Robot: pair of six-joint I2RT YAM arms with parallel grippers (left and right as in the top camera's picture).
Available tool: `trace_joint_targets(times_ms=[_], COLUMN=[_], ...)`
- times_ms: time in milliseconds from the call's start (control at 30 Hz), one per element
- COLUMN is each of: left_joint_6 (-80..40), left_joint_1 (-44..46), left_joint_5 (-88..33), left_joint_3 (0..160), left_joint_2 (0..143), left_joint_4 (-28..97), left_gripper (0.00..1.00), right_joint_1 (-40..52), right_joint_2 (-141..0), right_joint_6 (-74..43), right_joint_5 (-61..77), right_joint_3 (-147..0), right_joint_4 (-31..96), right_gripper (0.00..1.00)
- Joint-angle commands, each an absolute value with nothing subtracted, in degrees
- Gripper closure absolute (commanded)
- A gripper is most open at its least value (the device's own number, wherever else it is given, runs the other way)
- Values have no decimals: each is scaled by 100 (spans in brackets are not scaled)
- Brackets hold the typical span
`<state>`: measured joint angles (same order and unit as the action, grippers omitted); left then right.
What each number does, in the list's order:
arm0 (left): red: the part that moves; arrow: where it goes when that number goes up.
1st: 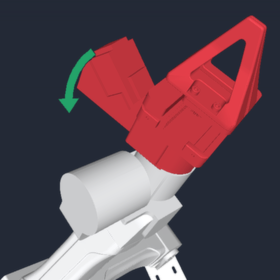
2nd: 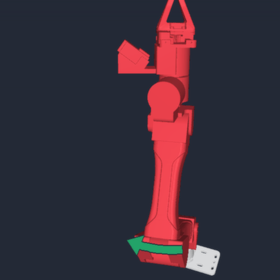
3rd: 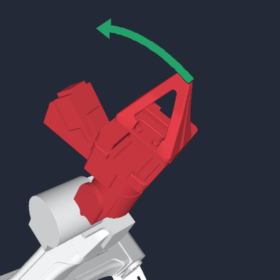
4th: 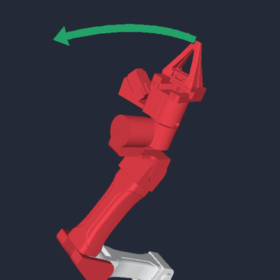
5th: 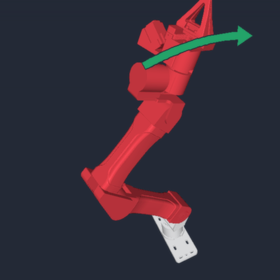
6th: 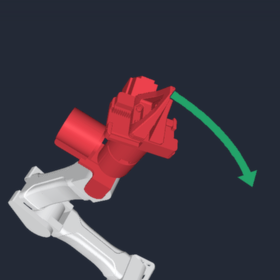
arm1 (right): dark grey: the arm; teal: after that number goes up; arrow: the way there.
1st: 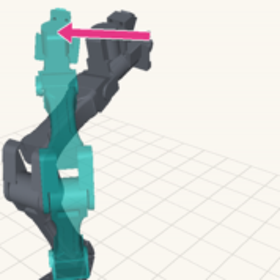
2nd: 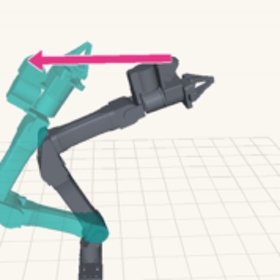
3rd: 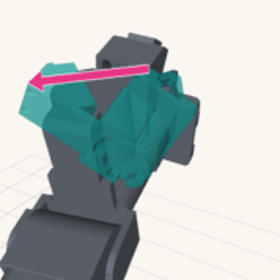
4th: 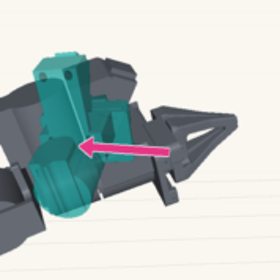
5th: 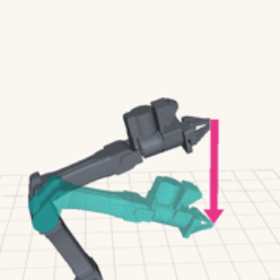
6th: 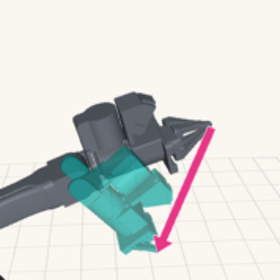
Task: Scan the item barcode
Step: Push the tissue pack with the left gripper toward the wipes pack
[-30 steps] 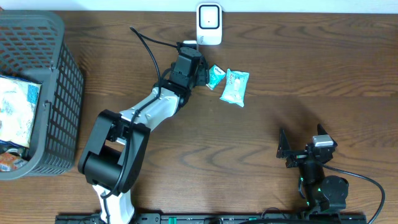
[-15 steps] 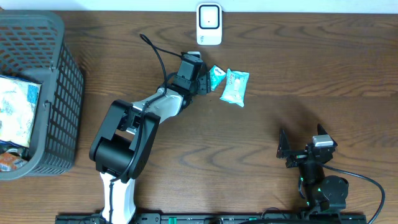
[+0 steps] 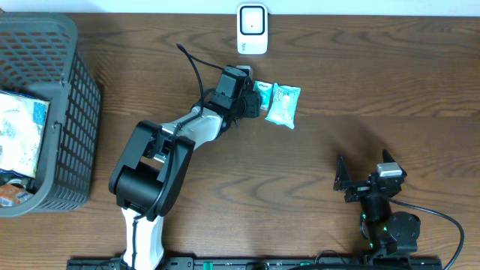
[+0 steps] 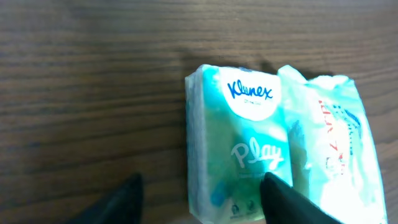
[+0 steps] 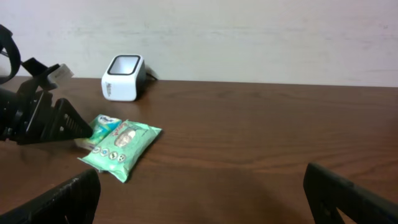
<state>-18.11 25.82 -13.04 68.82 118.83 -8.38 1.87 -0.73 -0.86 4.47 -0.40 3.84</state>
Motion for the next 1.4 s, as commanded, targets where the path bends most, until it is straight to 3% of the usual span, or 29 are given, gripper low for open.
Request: trace_joint_targets(times_ms=[0, 367, 500, 733, 867, 1367], left_joint_6=[-1826, -1824, -1826, -1826, -1828, -1828], left_joint_1=[2585, 2585, 2585, 2585, 2582, 2578], left_joint_5=[-1439, -1435, -1435, -1745, -2263, -2294], left_joint_3=[6919, 6919, 6919, 6919, 6919, 6919], left_joint_2=[11900, 11907, 11948, 11946, 11841, 10965], left_joint_4=[-847, -851, -799, -661, -650, 552], left_gripper=[50, 54, 75, 92, 92, 92], right_joint_1=[231, 231, 231, 231, 231, 231], right_joint_2=[-49, -49, -49, -49, -49, -49], right_joint_6=[-123, -123, -123, -123, -123, -123], right_joint_5=[484, 484, 484, 484, 484, 484], right_joint_3=[-34, -34, -34, -34, -34, -34], right_joint_4=[405, 405, 405, 405, 405, 405], right_gripper=[1, 1, 1, 1, 1, 1])
